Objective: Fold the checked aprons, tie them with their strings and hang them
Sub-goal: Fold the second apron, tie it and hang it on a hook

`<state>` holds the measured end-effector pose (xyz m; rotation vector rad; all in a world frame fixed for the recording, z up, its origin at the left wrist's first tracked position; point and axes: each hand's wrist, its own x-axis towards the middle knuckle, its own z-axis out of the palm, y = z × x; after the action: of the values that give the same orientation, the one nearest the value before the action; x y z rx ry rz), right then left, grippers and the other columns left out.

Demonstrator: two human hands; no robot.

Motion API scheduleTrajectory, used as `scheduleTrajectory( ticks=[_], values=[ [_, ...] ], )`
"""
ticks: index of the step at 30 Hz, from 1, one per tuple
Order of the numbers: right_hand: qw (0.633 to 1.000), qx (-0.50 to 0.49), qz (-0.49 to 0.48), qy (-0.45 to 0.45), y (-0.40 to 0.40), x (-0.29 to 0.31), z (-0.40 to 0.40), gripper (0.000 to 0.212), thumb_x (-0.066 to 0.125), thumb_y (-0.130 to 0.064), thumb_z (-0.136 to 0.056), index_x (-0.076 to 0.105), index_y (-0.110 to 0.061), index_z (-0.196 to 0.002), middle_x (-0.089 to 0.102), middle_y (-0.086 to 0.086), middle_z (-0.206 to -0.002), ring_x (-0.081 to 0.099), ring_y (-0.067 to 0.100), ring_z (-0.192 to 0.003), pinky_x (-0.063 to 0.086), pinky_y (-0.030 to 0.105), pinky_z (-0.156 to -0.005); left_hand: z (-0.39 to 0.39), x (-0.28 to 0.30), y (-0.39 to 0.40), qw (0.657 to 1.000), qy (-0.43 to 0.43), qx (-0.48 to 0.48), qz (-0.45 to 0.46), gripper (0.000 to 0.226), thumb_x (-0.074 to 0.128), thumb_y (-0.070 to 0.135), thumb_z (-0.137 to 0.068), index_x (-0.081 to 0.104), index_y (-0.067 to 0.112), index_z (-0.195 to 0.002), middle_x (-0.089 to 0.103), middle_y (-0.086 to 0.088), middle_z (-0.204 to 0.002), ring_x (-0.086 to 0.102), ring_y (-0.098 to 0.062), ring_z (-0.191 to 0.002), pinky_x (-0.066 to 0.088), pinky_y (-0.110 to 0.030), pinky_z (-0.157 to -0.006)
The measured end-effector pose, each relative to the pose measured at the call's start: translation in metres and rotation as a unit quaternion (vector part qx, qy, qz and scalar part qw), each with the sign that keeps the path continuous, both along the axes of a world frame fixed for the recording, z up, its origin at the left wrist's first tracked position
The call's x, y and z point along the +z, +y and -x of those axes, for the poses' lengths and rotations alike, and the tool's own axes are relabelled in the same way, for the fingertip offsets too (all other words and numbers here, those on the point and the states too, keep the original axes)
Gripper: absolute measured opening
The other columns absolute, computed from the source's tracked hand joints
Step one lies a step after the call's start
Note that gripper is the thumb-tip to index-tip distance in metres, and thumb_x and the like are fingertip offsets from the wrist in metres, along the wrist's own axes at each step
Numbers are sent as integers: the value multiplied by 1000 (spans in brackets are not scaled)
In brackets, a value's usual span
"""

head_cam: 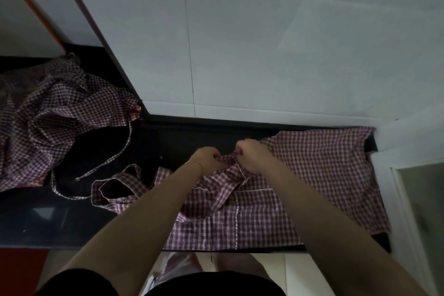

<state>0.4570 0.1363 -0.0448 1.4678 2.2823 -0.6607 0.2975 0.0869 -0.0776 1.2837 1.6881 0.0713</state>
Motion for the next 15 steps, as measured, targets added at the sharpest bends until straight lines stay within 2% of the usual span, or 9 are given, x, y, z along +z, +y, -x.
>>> scheduleTrajectory(
  ticks=[2,4,5,7,8,11,13,15],
  values=[
    [1000,-13,-9,24,-1,-7,-6,22,56,-19,-95,60,-17,-116,55,7,-117,52,24,-103,48,40,-88,-2,0,2,999,-25,35,9,16,65,37,-89,67,21,-91,66,-3,-103,59,-14,-90,48,-28,-80],
    [999,-19,-17,29,-3,-11,-13,39,55,-16,-92,52,-22,-130,45,8,-126,41,28,-119,39,45,-100,-2,4,6,992,-88,70,58,14,64,33,-90,66,20,-94,66,-5,-107,60,-17,-96,51,-34,-89],
    [999,-16,-17,26,-1,-11,-15,38,55,-18,-92,54,-24,-130,43,7,-127,38,27,-122,34,46,-103,-2,6,8,982,-131,93,101,21,61,34,-92,66,16,-99,66,-7,-109,62,-20,-101,51,-39,-96],
    [1000,-2,-4,12,3,-6,-16,24,55,-21,-92,62,-22,-115,49,6,-121,42,25,-119,28,44,-105,-1,16,9,958,-177,138,180,39,52,40,-97,63,7,-114,67,-13,-115,63,-27,-108,49,-46,-102],
    [1000,8,8,-1,5,-1,-15,17,56,-21,-91,64,-20,-106,54,5,-115,48,24,-114,28,44,-107,-1,18,10,956,-165,135,200,43,48,42,-99,60,7,-122,65,-15,-120,63,-29,-110,48,-47,-103],
    [997,36,53,-30,10,10,-11,6,61,-21,-89,58,-17,-92,59,2,-96,55,23,-97,30,44,-108,-4,27,10,967,-86,14,240,39,43,38,-102,56,12,-128,57,-15,-133,56,-34,-121,45,-47,-106],
    [994,52,73,-59,13,18,-11,9,63,-22,-90,58,-15,-94,57,3,-96,56,24,-99,32,44,-106,-10,36,13,959,-84,-23,271,37,42,38,-102,56,14,-127,57,-14,-131,56,-33,-122,45,-45,-106],
    [988,60,108,-90,17,22,-10,20,64,-23,-91,63,-11,-106,60,7,-104,58,25,-104,39,39,-100,-14,41,15,956,-75,-45,281,34,44,42,-101,56,16,-119,59,-12,-126,58,-26,-113,47,-40,-102]
  ],
)
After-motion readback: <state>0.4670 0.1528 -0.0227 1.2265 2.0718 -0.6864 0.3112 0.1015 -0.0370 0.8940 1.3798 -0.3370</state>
